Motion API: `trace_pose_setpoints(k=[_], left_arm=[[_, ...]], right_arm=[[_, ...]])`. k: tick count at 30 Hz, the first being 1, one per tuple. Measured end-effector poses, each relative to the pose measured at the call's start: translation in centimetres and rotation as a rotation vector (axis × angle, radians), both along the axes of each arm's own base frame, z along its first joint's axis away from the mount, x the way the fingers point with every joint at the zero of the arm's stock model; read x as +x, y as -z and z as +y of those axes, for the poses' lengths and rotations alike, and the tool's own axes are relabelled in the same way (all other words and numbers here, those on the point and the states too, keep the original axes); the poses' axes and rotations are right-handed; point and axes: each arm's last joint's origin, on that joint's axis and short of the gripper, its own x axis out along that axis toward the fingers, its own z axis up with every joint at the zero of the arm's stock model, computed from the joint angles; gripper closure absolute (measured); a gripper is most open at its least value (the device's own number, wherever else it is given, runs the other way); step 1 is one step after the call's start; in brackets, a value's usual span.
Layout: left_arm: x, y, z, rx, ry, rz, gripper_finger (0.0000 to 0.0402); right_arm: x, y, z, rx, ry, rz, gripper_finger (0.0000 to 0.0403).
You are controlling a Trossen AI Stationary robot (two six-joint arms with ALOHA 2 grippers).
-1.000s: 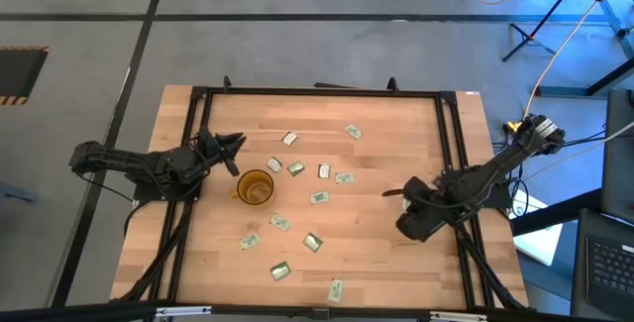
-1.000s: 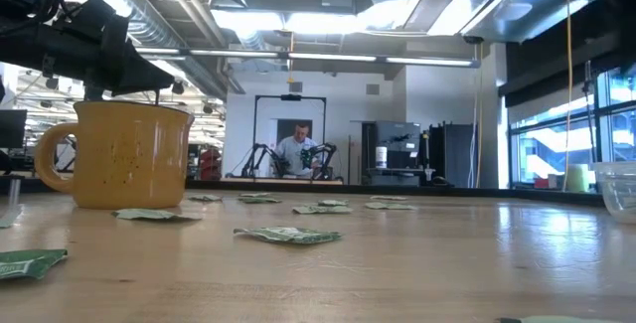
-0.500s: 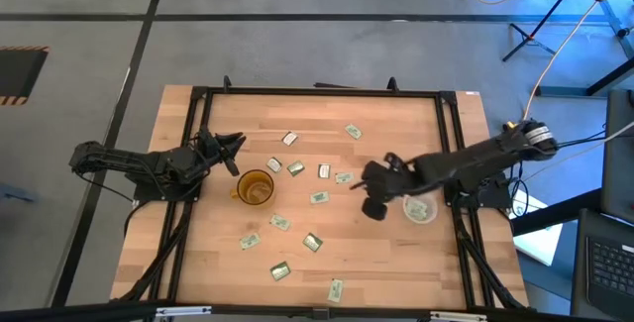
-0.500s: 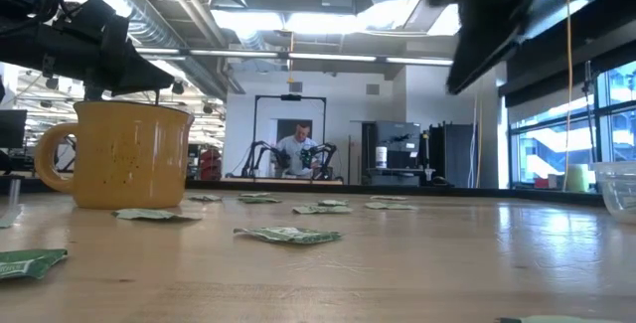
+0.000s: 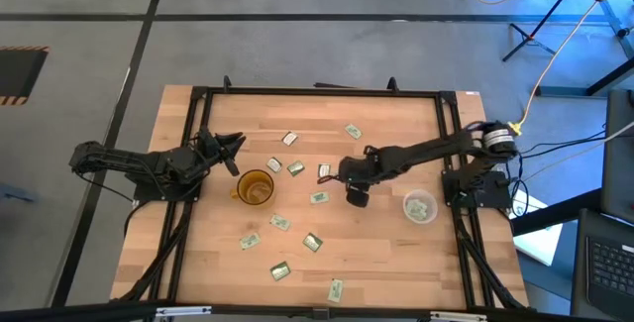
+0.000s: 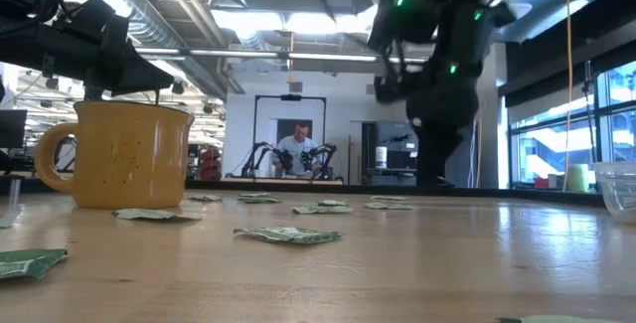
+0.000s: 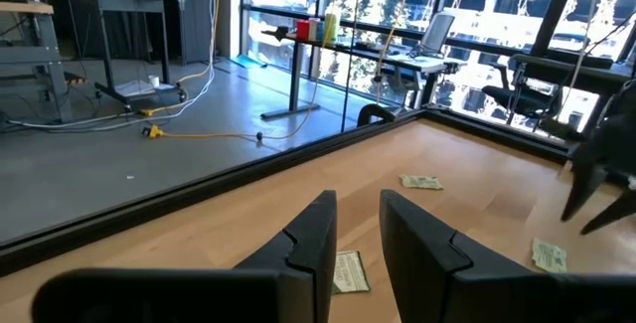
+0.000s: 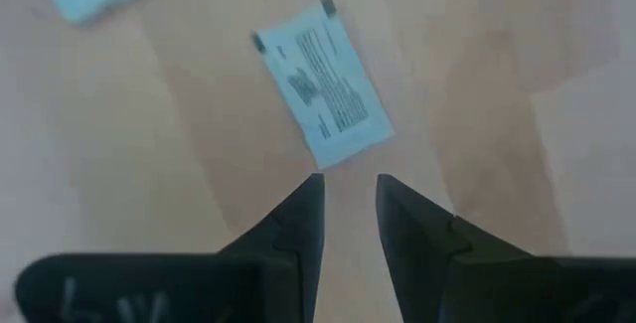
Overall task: Pick and place Stevia / Truvia into bins
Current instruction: Put the green stevia packet into the transparent container
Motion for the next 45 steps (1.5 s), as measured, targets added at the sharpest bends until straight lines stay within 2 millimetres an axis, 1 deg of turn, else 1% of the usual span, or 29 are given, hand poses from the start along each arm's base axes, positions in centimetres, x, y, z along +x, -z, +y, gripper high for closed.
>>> trace_pose_setpoints(k=[3,8,18,28,32,39,42,45], left_arm=[[0.0,0.0,0.0,0.000,0.000,0.000,0.0327],[0.0,0.0,0.0,0.000,0.000,0.001,0.0327],[0.0,0.0,0.0,0.000,0.000,0.002,0.0327],[0.0,0.0,0.0,0.000,0.000,0.002,0.0327],[0.0,0.0,0.0,0.000,0.000,0.002,0.0327],[0.0,0.0,0.0,0.000,0.000,0.002,0.0327],[0.0,0.0,0.0,0.000,0.000,0.002,0.0327],[0.0,0.0,0.0,0.000,0.001,0.002,0.0327]], right_arm=[[0.4,1.1,-0.9,0.046,0.000,0.024,0.0305],[0.8,1.7,-1.6,0.047,-0.005,0.013,0.0305],[1.3,1.4,-1.6,0.078,-0.041,-0.047,0.0305],[1.7,3.3,-1.9,0.072,-0.050,0.007,0.0307],[1.6,3.3,-1.9,0.071,-0.048,0.015,0.0326],[1.5,3.3,-1.9,0.070,-0.047,0.020,0.0383],[1.3,2.6,-1.8,0.074,-0.046,0.007,0.0397],[0.1,1.3,-1.0,0.100,-0.042,0.032,0.0397]])
